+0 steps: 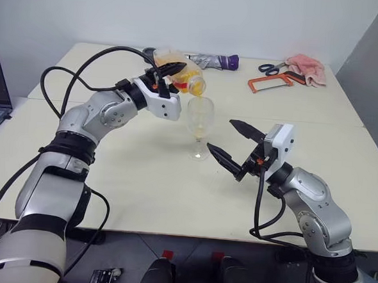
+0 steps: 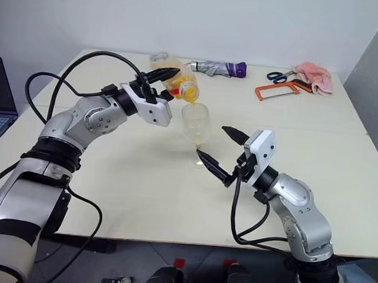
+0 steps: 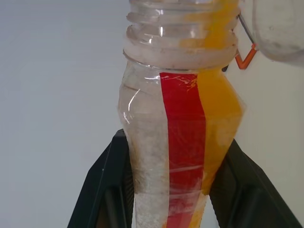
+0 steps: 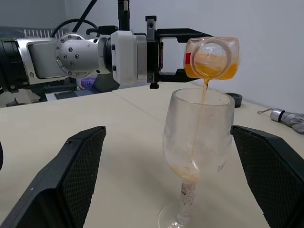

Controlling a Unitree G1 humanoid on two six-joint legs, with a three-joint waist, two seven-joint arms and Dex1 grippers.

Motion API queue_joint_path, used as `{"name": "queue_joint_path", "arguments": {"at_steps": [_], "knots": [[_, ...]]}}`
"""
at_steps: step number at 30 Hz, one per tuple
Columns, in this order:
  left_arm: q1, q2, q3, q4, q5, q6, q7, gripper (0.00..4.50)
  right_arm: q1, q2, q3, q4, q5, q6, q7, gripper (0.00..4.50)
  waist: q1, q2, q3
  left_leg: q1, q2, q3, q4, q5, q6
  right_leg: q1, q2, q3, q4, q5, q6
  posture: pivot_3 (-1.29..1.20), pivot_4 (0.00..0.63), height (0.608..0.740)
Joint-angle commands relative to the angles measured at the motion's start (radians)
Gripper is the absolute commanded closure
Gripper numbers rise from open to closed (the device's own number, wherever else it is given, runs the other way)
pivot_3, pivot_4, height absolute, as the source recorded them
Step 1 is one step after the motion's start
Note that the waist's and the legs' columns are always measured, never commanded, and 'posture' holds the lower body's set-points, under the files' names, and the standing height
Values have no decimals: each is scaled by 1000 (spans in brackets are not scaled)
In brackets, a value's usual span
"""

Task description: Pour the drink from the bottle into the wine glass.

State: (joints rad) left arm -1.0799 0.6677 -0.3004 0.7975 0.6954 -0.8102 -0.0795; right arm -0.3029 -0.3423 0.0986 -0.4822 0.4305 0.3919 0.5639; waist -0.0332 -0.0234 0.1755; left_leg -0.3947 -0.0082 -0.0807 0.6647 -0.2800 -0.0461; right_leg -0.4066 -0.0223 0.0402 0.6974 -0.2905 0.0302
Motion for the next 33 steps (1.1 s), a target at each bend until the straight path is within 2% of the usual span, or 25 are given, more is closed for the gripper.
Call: {"name": "queue_joint_path", "arguments": {"at_steps": [1,33], "knots": [[-45,22,7,-18,8,4,37,2819,-6,-1,-6,-52,14,2,-3,0,0,0,0,0,0,0,0,0,0,0,0,0,0,0,0,0,150,740],[-78,55,-44,22,76,0,141,2819,-1,-3,0,-50,9,1,-1,0,0,0,0,0,0,0,0,0,0,0,0,0,0,0,0,0,150,740]]}}
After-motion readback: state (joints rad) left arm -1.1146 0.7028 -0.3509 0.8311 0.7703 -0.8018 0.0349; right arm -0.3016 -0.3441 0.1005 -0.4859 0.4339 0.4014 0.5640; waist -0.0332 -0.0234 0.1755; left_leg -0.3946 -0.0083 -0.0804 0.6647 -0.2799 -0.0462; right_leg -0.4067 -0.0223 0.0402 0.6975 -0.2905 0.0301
